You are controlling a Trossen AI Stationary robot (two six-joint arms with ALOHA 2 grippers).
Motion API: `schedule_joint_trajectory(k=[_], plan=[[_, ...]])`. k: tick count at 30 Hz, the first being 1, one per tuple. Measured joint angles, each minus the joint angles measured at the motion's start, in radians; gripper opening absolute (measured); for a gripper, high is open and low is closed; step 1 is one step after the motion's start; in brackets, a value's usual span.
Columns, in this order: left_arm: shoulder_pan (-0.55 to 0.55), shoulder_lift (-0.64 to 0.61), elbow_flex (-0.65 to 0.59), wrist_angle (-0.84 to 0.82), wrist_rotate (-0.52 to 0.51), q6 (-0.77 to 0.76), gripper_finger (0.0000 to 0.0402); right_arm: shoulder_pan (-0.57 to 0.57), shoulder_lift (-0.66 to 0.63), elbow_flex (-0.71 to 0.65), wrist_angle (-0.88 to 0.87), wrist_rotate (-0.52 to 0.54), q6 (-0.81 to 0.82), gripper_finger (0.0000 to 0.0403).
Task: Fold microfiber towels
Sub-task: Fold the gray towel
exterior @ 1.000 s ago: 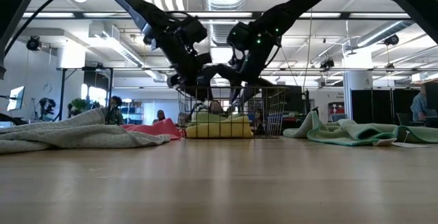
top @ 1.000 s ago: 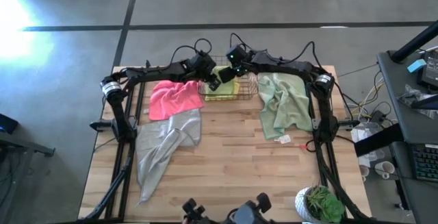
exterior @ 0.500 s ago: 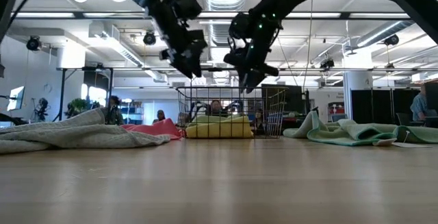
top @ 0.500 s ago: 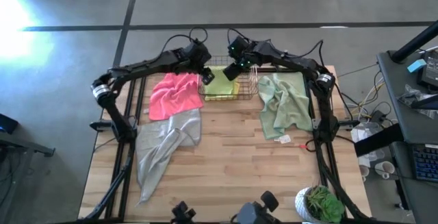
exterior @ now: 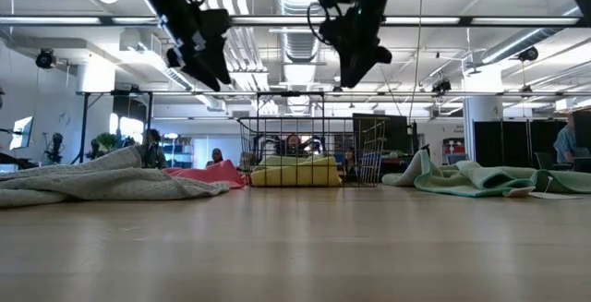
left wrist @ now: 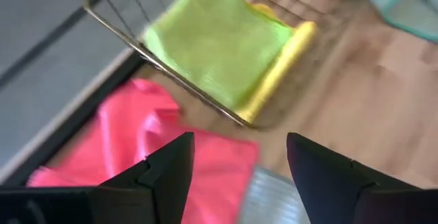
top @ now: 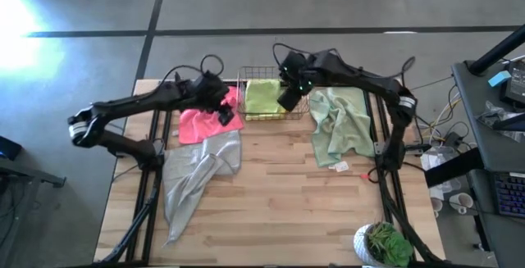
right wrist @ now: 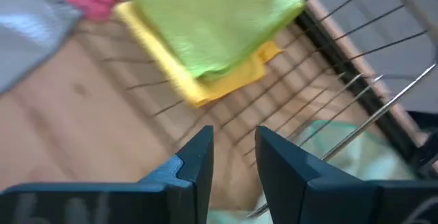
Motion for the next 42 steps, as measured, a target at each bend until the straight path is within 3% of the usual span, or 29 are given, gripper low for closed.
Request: schedule_joint_trajectory(k=[11,18,28,32,42], plan=[[-0.173,-0.129,-0.248,-0.001,0.033,-0.209,0.0217,0.204,-0.155,-0.255,0.172,0.003,0.208,0.0100],[-0.316,-0.134,-0.301,-0.010,0.046,-0.324,0.0217,0.297,-0.180,-0.385,0.275,0.004,0.309,0.0097],[-0.488,-0.132,-0.330,-0.017,0.032,-0.655,0.0217,0.363,-0.177,-0.457,0.330,-0.003,0.247,0.0087],[-0.522,-0.131,-0.316,-0.048,-0.004,-0.731,0.0217,0.375,-0.177,-0.462,0.321,-0.056,0.211,0.0086],[-0.536,-0.131,-0.282,-0.347,-0.048,-0.884,0.0217,0.423,-0.179,-0.504,0.320,-0.083,0.121,0.0086]])
